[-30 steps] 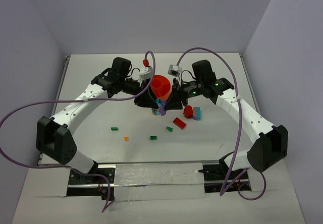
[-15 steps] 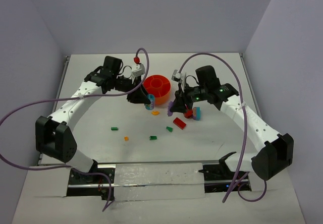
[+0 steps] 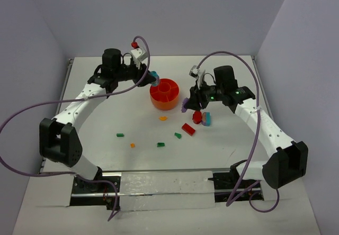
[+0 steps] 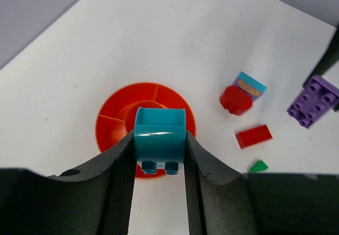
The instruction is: Sort the legos into containers by color
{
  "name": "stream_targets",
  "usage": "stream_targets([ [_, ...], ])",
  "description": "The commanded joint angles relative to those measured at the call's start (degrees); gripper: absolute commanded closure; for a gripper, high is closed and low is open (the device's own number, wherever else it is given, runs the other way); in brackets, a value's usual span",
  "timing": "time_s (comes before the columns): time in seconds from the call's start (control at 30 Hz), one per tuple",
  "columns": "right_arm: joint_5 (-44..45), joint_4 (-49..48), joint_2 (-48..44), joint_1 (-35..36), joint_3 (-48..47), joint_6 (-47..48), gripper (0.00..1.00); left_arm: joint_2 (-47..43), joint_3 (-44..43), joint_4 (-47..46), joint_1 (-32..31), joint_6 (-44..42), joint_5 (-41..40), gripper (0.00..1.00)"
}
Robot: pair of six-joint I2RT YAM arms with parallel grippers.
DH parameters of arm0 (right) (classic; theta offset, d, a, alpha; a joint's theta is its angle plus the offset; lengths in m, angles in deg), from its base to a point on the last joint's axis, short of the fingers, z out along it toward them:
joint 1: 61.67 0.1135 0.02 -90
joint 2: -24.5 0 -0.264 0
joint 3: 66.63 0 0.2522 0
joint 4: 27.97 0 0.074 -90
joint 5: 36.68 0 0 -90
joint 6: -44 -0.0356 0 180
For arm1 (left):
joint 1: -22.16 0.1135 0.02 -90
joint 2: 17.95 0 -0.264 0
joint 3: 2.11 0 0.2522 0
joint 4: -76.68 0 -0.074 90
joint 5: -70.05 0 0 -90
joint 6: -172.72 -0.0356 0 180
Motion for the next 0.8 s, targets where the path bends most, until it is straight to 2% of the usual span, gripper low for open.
stream_targets([
  [0.0, 0.89, -4.53, -0.91, -1.0, 0.0, -2.66, 1.0, 2.78, -0.04, -13.6, -2.25, 3.38, -10.83, 1.0],
  [0.13, 0.79, -5.33, 0.37, -1.78, -0.36, -3.73, 1.0, 6.24, -0.4, -16.25, -4.27, 2.0, -14.56, 1.0],
  [0.33, 0.85, -5.87, 1.54, -2.75, -1.42, -4.89, 1.0, 9.36, 0.14, -18.21, -5.27, 1.95, -16.07, 1.0],
  [0.77, 1.98, -7.77, 3.32, -2.89, -2.43, -6.64, 1.0, 12.44, 2.9, -21.21, -5.64, 2.51, -14.41, 0.97],
])
